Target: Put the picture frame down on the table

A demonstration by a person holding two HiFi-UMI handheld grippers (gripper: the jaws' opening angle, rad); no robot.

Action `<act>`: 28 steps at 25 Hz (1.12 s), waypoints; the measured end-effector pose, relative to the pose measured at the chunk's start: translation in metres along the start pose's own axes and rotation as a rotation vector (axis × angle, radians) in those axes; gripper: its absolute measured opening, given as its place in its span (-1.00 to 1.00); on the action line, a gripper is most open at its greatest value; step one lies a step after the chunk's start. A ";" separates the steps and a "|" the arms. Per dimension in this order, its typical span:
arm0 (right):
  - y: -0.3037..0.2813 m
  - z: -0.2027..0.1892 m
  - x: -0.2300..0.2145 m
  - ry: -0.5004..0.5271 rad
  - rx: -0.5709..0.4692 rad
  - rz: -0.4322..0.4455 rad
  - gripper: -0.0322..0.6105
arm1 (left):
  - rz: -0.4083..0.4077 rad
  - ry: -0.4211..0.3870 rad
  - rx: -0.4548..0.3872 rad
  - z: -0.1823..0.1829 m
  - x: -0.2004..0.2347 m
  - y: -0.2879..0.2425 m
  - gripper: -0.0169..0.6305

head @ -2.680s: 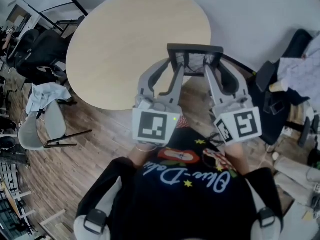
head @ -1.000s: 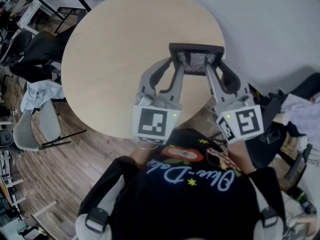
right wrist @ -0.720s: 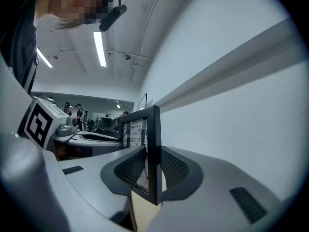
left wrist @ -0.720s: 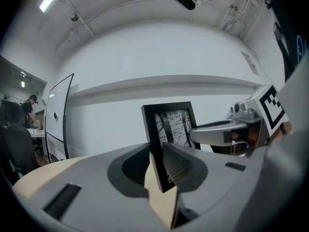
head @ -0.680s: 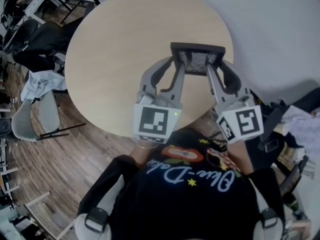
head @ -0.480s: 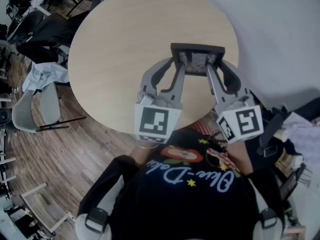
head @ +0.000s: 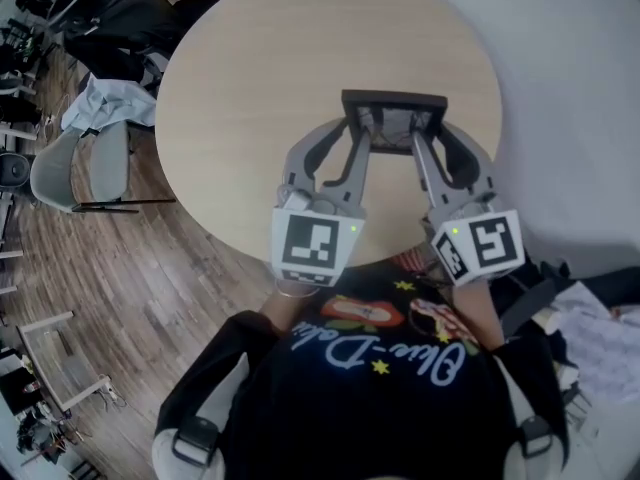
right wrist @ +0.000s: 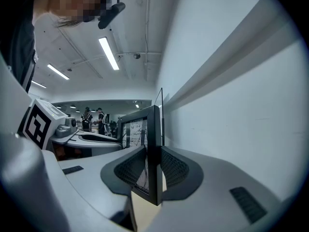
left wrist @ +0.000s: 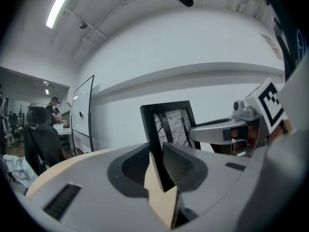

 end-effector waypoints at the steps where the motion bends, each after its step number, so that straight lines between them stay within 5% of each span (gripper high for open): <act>1: -0.007 0.000 -0.004 0.000 0.005 0.013 -0.66 | 0.013 0.005 0.007 -0.001 0.004 -0.006 -0.69; 21: -0.029 -0.056 -0.037 -0.036 0.105 0.194 -0.66 | 0.179 0.054 0.140 -0.054 -0.013 -0.034 -0.69; 28: -0.064 -0.069 -0.038 -0.054 0.156 0.255 -0.66 | 0.227 0.090 0.186 -0.072 0.012 -0.048 -0.69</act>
Point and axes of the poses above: the fingertips, and each gripper's own axes: y backward along the fingers, x to its left, z out of its top, the point moved 1 cm from there along y, backward along the fingers, and after that the axes turned 6 degrees about z, right-handed, at the moved point
